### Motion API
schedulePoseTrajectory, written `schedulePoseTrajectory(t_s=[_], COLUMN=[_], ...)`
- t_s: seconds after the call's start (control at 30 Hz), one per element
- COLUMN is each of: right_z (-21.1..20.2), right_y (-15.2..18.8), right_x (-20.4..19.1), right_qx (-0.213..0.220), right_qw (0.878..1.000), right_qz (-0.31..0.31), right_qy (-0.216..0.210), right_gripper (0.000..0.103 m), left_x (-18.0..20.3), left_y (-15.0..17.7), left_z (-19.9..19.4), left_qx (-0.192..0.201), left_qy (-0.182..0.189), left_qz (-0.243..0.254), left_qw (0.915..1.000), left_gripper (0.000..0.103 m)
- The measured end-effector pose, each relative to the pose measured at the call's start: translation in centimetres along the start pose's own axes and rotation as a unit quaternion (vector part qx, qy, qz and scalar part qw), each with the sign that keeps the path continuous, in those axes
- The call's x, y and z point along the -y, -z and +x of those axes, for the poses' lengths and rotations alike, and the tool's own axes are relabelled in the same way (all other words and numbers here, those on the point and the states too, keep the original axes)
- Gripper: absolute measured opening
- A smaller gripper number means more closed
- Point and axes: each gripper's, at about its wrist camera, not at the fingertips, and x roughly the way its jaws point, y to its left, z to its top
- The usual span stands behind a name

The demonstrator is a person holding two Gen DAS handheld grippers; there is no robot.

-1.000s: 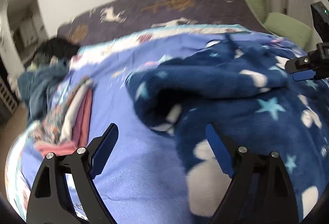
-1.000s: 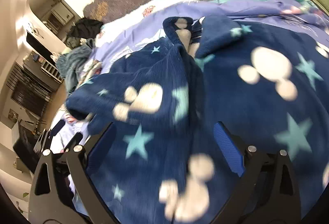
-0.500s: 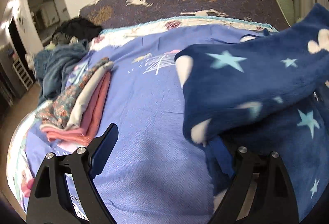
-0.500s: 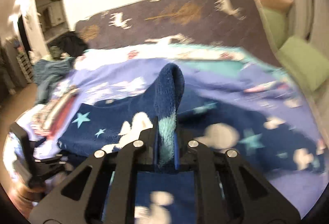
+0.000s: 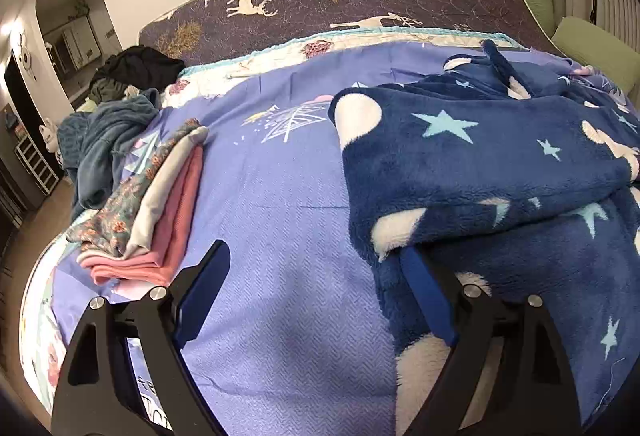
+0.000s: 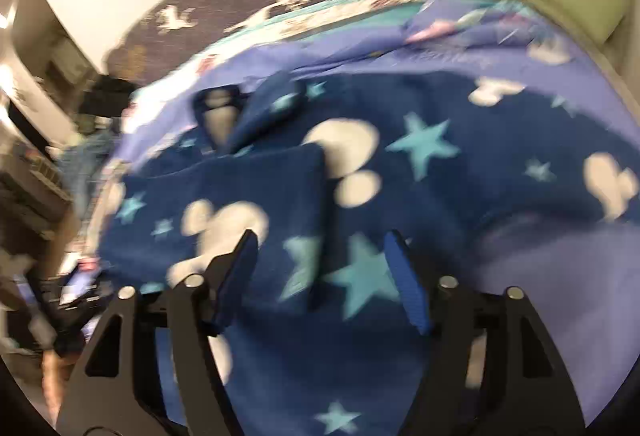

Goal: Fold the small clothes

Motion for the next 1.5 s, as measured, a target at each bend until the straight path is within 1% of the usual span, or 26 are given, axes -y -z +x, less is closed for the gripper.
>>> schedulePoseTrajectory(t_s=[0.07, 0.1, 0.13, 0.17, 0.2, 0.23, 0.3, 0.37, 0.4, 0.47, 0.53, 0.57, 0.63, 0.67, 0.73, 0.8, 0.87, 0.97, 1.0, 1.07, 1.1, 1.13, 1.23, 1.37, 1.43, 1.5], right_z=[0.9, 1.7, 2.8, 3.4, 3.7, 3.1, 0.0, -1.8, -2.1, -1.1, 0.7, 1.0, -0.1, -0.5, -1.8, -2.4, -2.1, 0.3, 2.0, 5.2, 5.7, 5.7, 5.5, 5.4, 3.3, -0.1], right_y=[0.4, 0.5, 0.7, 0.7, 0.6, 0.4, -0.3, -0.7, -0.7, -0.3, 0.6, 0.9, 1.1, 1.1, 0.6, 0.5, 0.2, 0.3, 0.5, 1.1, 1.8, 2.1, 2.2, 1.7, 1.5, 1.0], right_x=[-0.5, -1.0, -1.9, -2.7, -3.3, -3.6, -4.2, -4.4, -4.4, -3.8, -2.4, -1.9, -1.2, -1.1, -1.8, -3.1, -4.4, -5.8, -5.7, -4.8, -4.3, -4.5, -5.3, -4.9, -4.1, -1.7], right_qx=[-0.025, -0.041, -0.056, -0.062, -0.064, -0.049, 0.009, 0.041, 0.047, 0.026, -0.018, -0.025, -0.002, 0.011, 0.032, 0.042, 0.041, 0.021, -0.002, -0.047, -0.024, -0.012, -0.015, -0.02, -0.003, 0.038], right_qw=[0.999, 0.999, 0.998, 0.997, 0.997, 0.998, 0.999, 0.996, 0.992, 0.988, 0.988, 0.988, 0.992, 0.992, 0.992, 0.992, 0.993, 0.995, 0.996, 0.993, 0.995, 0.994, 0.991, 0.993, 0.996, 0.998], right_qz=[0.003, -0.004, -0.02, -0.037, -0.045, -0.038, -0.042, -0.064, -0.085, -0.104, -0.096, -0.086, -0.062, -0.06, -0.069, -0.086, -0.099, -0.097, -0.091, -0.08, -0.082, -0.09, -0.108, -0.096, -0.068, -0.03], right_qy=[-0.025, -0.022, -0.011, -0.002, 0.015, 0.017, 0.026, 0.056, 0.084, 0.107, 0.121, 0.123, 0.111, 0.111, 0.105, 0.077, 0.045, 0.016, 0.027, 0.067, 0.06, 0.062, 0.082, 0.069, 0.053, 0.05], right_gripper=[0.073, 0.072, 0.057, 0.034, 0.018, 0.017, 0.017, 0.017, 0.018, 0.03, 0.033, 0.033, 0.038, 0.038, 0.039, 0.033, 0.029, 0.029, 0.029, 0.028, 0.028, 0.028, 0.028, 0.028, 0.022, 0.022], left_x=[0.1, 0.2, 0.4, 0.5, 0.6, 0.7, 0.7, 0.5, 0.4, 0.5, 0.5, 0.4, 0.2, 0.0, -0.7, -1.4, -1.3, 1.5, 2.7, 5.8, 6.9, 7.4, 8.3, 8.3, 7.8, 7.6], left_y=[-0.2, -0.2, -0.4, -0.4, -0.4, -0.4, -0.2, 0.0, 0.0, 0.0, 0.1, 0.2, 0.3, 0.3, -0.2, -1.2, -2.8, -4.5, -4.5, -3.5, -2.6, -2.4, -2.6, -2.6, -2.9, -3.0], left_z=[0.4, 0.5, 0.6, 0.6, 0.6, 0.6, 0.5, 0.6, 0.7, 0.8, 0.5, 0.3, -0.5, -1.2, -3.4, -4.8, -5.7, -4.3, -3.0, 1.2, 3.0, 2.8, 2.3, 2.3, 2.1, 1.5], left_qx=[-0.006, -0.009, -0.01, -0.01, -0.011, -0.01, -0.01, -0.012, -0.014, -0.015, -0.011, -0.01, -0.006, -0.001, 0.021, 0.038, 0.055, 0.052, 0.037, -0.032, -0.052, -0.039, -0.042, -0.044, -0.037, -0.031], left_qy=[0.006, 0.007, 0.007, 0.006, 0.003, 0.001, -0.002, -0.002, 0.0, -0.003, -0.004, -0.004, -0.008, -0.011, 0.015, 0.056, 0.11, 0.152, 0.158, 0.157, 0.147, 0.135, 0.113, 0.118, 0.121, 0.117], left_qz=[-0.005, -0.007, -0.009, -0.008, -0.006, -0.004, 0.0, -0.003, -0.004, -0.003, -0.001, 0.002, 0.008, 0.011, 0.001, -0.027, -0.056, -0.037, -0.028, 0.005, 0.014, 0.022, 0.039, 0.034, 0.028, 0.024], left_qw=[0.9999, 0.9999, 0.9999, 0.9999, 0.9999, 0.9999, 0.9999, 0.9999, 0.9999, 0.9999, 0.9999, 0.9999, 0.9999, 0.9999, 0.9997, 0.9973, 0.9908, 0.9862, 0.9863, 0.9871, 0.9877, 0.9899, 0.9919, 0.9915, 0.9916, 0.9924], left_gripper=[0.087, 0.087, 0.087, 0.087, 0.087, 0.087, 0.09, 0.093, 0.093, 0.093, 0.093, 0.093, 0.093, 0.089, 0.067, 0.036, 0.027, 0.027, 0.027, 0.027, 0.027, 0.027, 0.028, 0.028, 0.028, 0.029])
